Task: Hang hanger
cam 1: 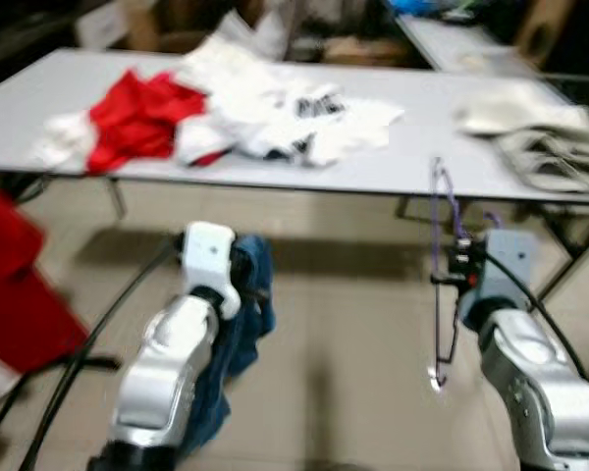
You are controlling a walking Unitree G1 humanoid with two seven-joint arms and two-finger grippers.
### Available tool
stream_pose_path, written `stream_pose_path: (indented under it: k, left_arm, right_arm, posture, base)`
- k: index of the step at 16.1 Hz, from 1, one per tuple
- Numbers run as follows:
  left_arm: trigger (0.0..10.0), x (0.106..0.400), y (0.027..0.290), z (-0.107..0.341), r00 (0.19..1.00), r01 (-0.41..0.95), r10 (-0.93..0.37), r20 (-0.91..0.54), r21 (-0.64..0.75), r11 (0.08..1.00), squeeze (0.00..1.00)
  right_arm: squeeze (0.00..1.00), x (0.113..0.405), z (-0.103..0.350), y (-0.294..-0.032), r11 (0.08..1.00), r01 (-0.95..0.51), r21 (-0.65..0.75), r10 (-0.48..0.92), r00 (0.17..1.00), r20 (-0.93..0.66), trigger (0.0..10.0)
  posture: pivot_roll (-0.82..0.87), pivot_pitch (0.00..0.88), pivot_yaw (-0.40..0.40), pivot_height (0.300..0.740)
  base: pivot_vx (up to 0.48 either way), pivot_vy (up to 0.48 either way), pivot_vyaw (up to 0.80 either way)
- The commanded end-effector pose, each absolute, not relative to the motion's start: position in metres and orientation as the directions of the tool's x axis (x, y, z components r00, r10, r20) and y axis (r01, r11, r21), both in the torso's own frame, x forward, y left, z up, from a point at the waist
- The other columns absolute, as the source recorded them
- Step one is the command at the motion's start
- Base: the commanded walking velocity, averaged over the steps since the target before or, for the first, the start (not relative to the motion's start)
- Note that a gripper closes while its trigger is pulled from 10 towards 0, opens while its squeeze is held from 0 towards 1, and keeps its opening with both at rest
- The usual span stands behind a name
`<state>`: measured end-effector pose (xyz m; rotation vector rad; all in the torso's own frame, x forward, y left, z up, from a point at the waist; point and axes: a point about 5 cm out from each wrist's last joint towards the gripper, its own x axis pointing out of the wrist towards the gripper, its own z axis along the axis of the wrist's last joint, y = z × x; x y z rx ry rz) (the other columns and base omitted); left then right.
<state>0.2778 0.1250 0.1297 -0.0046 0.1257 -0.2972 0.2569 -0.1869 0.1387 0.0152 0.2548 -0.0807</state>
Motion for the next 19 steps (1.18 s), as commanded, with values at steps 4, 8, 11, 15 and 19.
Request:
stream_pose_path:
  k: [4, 8, 11, 15, 19]
  left_arm:
    - [10.0, 0.286, 0.126, 0.141, 0.958, 0.277, -0.277, -0.074, -0.008, 0.961, 0.00]
    - [10.0, 0.291, 0.128, 0.141, 0.963, 0.256, -0.256, -0.082, -0.013, 0.967, 0.00]
    - [10.0, 0.295, 0.136, 0.145, 0.974, 0.220, -0.220, -0.058, -0.011, 0.975, 0.00]
    - [10.0, 0.298, 0.142, 0.158, 0.974, 0.224, -0.224, -0.019, 0.013, 0.974, 0.00]
    - [10.0, 0.299, 0.143, 0.159, 0.971, 0.240, -0.239, -0.022, 0.045, 0.970, 0.00]
  right_arm:
    - [0.00, 0.262, 0.148, -0.180, 1.000, -0.008, -0.019, 0.003, 0.975, -0.222, 10.0]
    - [0.00, 0.262, 0.150, -0.172, 0.994, -0.082, -0.066, 0.065, 0.973, -0.222, 10.0]
    - [0.00, 0.264, 0.152, -0.165, 0.987, -0.145, -0.068, 0.129, 0.973, -0.192, 10.0]
    - [0.00, 0.265, 0.155, -0.157, 0.976, -0.204, -0.076, 0.189, 0.967, -0.173, 10.0]
    - [0.00, 0.268, 0.156, -0.156, 0.977, -0.205, -0.052, 0.196, 0.970, -0.147, 10.0]
  posture:
    - [-0.18, 0.000, -0.011, 0.740]
    - [-0.18, 0.000, -0.007, 0.740]
    - [-0.18, 0.000, -0.010, 0.740]
    - [-0.16, 0.000, -0.023, 0.740]
    - [-0.15, 0.000, -0.023, 0.740]
  base:
    - [0.000, -0.334, 0.00]
    - [0.000, -0.098, 0.00]
    - [0.000, 0.000, 0.00]
    - [0.321, 0.000, 0.36]
    - [0.342, 0.000, 0.40]
